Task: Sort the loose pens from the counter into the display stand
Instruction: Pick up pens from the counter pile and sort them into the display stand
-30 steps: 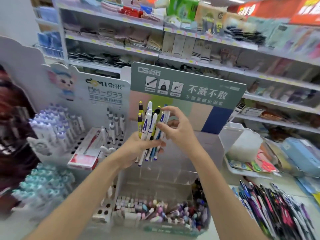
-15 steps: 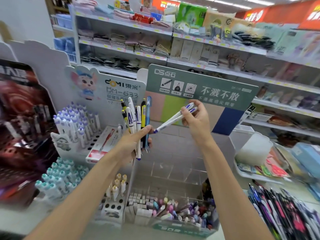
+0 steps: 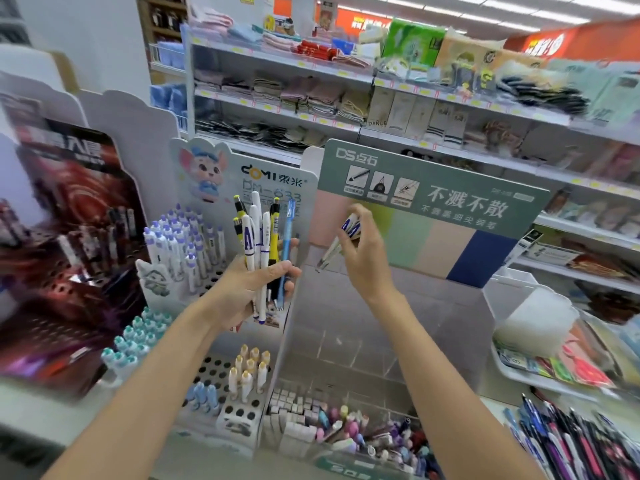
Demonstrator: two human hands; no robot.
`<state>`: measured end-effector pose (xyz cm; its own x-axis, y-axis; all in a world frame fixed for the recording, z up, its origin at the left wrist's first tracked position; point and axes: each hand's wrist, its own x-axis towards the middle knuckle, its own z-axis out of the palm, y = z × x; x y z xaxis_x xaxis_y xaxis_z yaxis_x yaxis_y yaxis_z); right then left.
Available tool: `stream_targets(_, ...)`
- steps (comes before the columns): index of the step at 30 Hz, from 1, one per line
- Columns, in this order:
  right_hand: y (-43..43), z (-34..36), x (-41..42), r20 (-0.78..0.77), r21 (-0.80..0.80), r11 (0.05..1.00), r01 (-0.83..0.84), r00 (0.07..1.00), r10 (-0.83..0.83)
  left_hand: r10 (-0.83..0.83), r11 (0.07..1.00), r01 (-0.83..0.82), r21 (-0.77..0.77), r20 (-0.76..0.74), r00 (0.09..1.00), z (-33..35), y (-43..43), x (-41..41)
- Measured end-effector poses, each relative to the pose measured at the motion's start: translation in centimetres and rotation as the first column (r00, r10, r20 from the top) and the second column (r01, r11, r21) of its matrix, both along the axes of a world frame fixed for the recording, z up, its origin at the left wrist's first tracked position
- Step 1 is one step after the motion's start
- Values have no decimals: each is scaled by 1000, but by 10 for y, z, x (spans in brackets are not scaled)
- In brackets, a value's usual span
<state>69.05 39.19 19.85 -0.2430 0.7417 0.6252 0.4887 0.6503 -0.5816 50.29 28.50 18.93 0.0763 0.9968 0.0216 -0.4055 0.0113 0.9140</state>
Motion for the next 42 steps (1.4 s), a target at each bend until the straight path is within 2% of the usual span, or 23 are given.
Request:
stream_targets(3, -1, -13, -3, 143, -204, 977, -62, 985, 93, -3, 1000, 3, -15, -22, 1000, 1, -6, 4)
stream_targets(4, -2, -15, -1, 177, -220, 973, -69, 978, 109, -12, 1000, 12, -20, -24, 1000, 0, -7, 3)
stream_targets(6, -6, -13, 4, 184, -123, 991, -58, 980, 80, -44, 999, 44, -20, -14, 999, -4, -8, 0)
stream_targets(8, -13, 0, 7, 39, 26, 998, -49, 998, 48, -86, 996, 86, -26, 6, 996, -6, -7, 1)
stream_targets(10, -22, 22, 7, -110, 40, 996, -74, 991, 78, -85, 996, 85, -30, -11, 996, -5, -5, 7)
stream_targets(11, -27, 34, 7, -150, 11, 995, -104, 983, 104, -75, 997, 74, -27, -38, 996, -5, -2, 11)
stream_targets(13, -33, 54, 5, -134, -103, 976, -192, 975, 177, -108, 994, 107, -15, -88, 990, -3, 2, 21)
stream_targets(16, -31, 69, 7, -32, -408, 833, -374, 918, 396, -236, 972, 235, -28, -94, 967, -2, 6, 31)
stream_targets(18, -28, 71, 11, -40, -484, 768, -418, 888, 458, -305, 952, 303, -38, -97, 947, -2, 9, 32)
stream_targets(24, -22, 77, 16, 123, -500, 781, -375, 862, 492, -421, 906, 413, -88, -119, 899, -4, 11, 34)
stream_targets(26, -19, 80, 19, 71, -503, 770, -393, 868, 491, -435, 899, 429, -86, -91, 896, -3, 11, 35)
stream_targets(30, -14, 80, 24, -12, -484, 777, -402, 891, 454, -386, 922, 383, -51, -195, 902, 1, 13, 38)
stream_targets(36, -12, 76, 24, -201, -390, 829, -401, 916, 348, -294, 955, 295, -33, -239, 925, 1, 17, 29)
stream_targets(39, -19, 77, 16, -158, -407, 834, -372, 928, 337, -271, 962, 267, -51, -255, 928, 1, 17, 32)
stream_targets(42, -24, 79, 9, -34, -444, 823, -355, 924, 381, -280, 960, 276, -50, -259, 924, 2, 16, 36)
